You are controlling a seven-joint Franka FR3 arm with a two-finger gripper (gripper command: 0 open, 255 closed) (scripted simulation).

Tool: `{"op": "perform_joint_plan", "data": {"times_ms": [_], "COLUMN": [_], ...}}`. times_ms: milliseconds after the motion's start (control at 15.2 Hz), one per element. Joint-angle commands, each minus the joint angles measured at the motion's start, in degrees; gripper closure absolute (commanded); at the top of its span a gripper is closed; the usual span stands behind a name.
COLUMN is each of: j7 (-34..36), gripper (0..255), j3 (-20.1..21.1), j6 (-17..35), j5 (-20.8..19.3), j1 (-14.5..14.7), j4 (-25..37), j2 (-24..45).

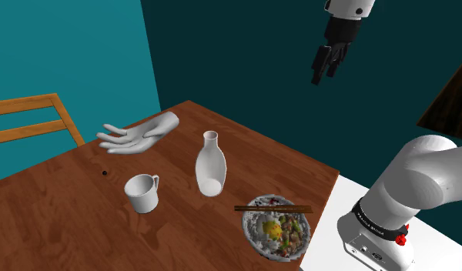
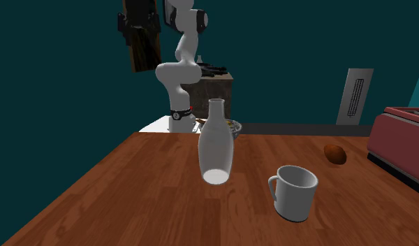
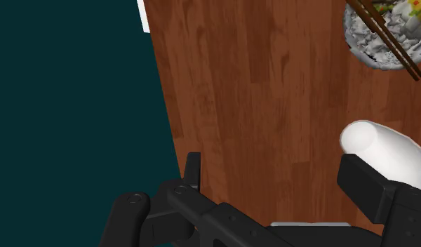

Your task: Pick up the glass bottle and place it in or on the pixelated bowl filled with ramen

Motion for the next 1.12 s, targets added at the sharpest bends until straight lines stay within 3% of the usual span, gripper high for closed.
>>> {"op": "perform_joint_plan", "data": {"times_ms": [0, 528, 1056], "j7": [0.0, 10.7, 21.35], "gripper": [0, 0, 0], "j3": [0.0, 9.15, 18.38], "j6": [0.0, 8.52, 17.4], "j5": [0.0, 5.81, 8.79], "j1": [0.0, 2.45, 3.76], "j4": [0.0, -2.02, 0.68], "j2": [0.0, 6.08, 16.78]}}
